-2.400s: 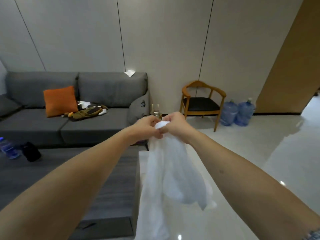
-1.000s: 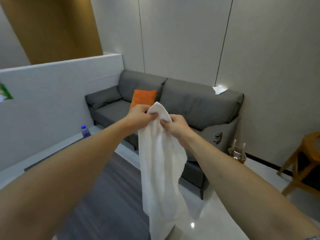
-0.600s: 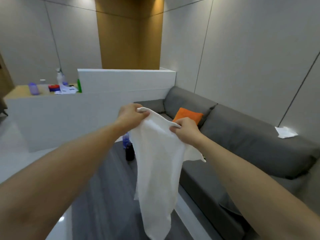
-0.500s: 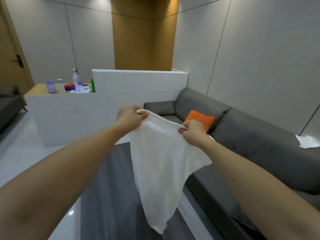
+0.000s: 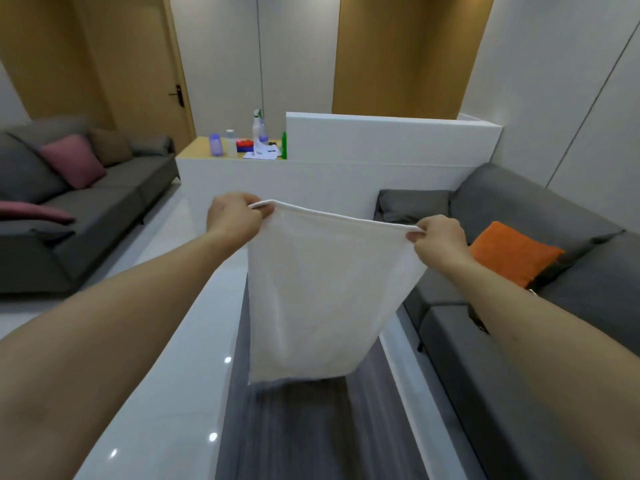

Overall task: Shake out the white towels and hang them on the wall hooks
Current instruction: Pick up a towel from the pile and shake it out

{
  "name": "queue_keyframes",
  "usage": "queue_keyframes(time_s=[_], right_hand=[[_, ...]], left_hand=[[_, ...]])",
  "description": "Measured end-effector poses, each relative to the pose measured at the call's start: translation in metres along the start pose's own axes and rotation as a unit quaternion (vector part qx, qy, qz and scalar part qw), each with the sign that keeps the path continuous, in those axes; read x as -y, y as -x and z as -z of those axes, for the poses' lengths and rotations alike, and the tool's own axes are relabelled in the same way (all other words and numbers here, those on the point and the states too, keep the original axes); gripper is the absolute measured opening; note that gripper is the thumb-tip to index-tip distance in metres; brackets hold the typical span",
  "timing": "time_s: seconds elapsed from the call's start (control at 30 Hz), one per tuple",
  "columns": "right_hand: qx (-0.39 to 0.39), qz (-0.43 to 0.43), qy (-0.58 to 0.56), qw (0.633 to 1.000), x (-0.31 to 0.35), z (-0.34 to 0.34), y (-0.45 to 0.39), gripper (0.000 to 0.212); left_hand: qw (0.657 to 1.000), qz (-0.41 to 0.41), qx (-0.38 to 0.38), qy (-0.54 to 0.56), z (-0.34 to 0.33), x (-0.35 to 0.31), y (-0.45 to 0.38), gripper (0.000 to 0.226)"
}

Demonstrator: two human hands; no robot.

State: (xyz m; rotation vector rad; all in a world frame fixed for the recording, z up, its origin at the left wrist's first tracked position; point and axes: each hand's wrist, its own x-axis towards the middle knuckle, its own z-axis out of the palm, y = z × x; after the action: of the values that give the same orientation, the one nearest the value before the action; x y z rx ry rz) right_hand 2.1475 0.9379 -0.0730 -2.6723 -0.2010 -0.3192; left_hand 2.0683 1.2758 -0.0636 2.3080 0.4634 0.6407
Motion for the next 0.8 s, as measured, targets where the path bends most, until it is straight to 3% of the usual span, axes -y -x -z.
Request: queue_keyframes(time_s=[0.23, 0.53, 0.8], right_hand=[[-0.013, 0.062, -0.014, 0.998, 0.015, -0.012, -0.076, 0.017], [-0.048, 0.066, -0.067, 0.994, 0.024, -0.015, -0.146, 0.022], [-0.095, 0.085, -0.214, 0.969, 0.026, 0.001, -0.149, 0.017]], left_hand=[[0.998, 0.036, -0.043, -0.042, 0.000, -0.013, -0.043, 0.025], [0.992, 0.066, -0.096, -0.057, -0.007, -0.014, -0.086, 0.032], [0.989, 0.063, -0.130, 0.027, 0.003, -0.042, -0.091, 0.029]])
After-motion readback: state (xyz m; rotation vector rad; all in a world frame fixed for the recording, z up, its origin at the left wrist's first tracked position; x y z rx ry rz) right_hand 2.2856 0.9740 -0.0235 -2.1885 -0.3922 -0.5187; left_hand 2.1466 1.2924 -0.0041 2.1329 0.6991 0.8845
